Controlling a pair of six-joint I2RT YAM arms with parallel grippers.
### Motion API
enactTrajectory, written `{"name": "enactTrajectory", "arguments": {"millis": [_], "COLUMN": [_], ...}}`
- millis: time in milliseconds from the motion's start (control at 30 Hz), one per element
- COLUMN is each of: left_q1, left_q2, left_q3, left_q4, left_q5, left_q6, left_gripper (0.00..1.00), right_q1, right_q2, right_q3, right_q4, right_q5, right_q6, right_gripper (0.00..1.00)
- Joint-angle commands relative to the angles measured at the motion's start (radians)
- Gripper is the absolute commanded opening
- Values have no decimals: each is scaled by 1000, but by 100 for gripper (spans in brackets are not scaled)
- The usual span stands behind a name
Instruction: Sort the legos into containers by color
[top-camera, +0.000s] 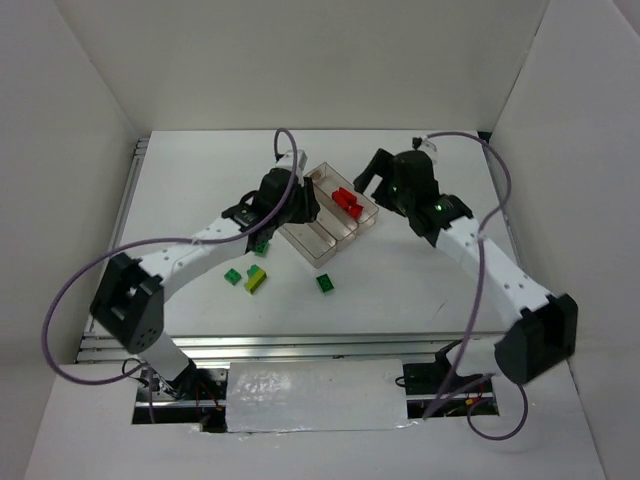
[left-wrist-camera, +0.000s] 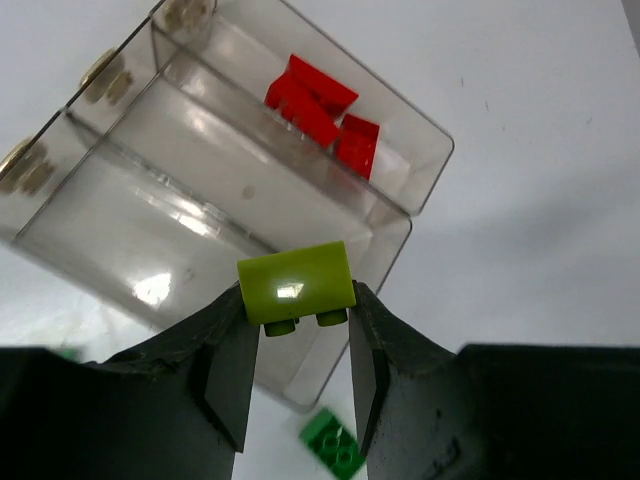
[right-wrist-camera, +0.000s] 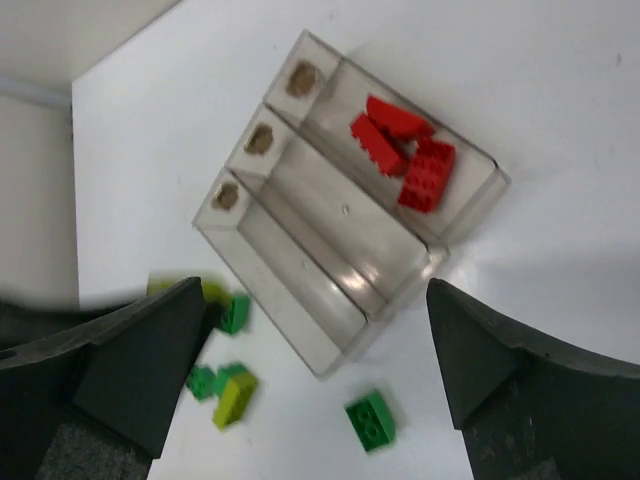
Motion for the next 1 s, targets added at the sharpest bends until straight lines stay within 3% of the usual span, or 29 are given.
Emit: {"name": "enactTrajectory", "arguments": {"millis": [0, 133, 233, 300, 400, 433, 467, 633, 700, 967], "left_q1": [46, 78, 89, 93, 95, 96, 98, 98, 98, 98], "left_q2": [163, 345, 431, 471, 505, 507, 499, 299, 214, -186], "left_q3": [142, 308, 375, 392, 424, 429, 423, 275, 224, 32], "left_q4": [33, -36, -51, -33, -37, -43, -43, 9, 18, -267], "left_q5": [64, 62, 65, 77, 77, 79, 74, 44, 24, -204], "left_q6": [15, -5, -16, -21, -24, -25, -27, -33, -30, -77], "left_gripper": [20, 28, 43, 65, 84, 96, 99, 100, 99, 99], "right_q1": [-3, -4, -3, -4, -4, -4, -4, 15, 78, 451], "right_q2": [-154, -280, -339, -369, -389, -389, -391, -356, -318, -43], "right_q3": [-185, -309, -354, -375, -389, -390, -395, -433, -427, -296], "right_q4": [81, 86, 63, 61, 56, 50, 53, 115, 119, 35], "right_q5": [-94, -150, -164, -170, -177, -177, -188, -299, -303, 29], "right_q6": [-38, -41, -52, -63, -70, -76, -87, -155, -181, -279], "right_gripper": [100, 100, 100, 100, 100, 100, 100, 100, 100, 100]}}
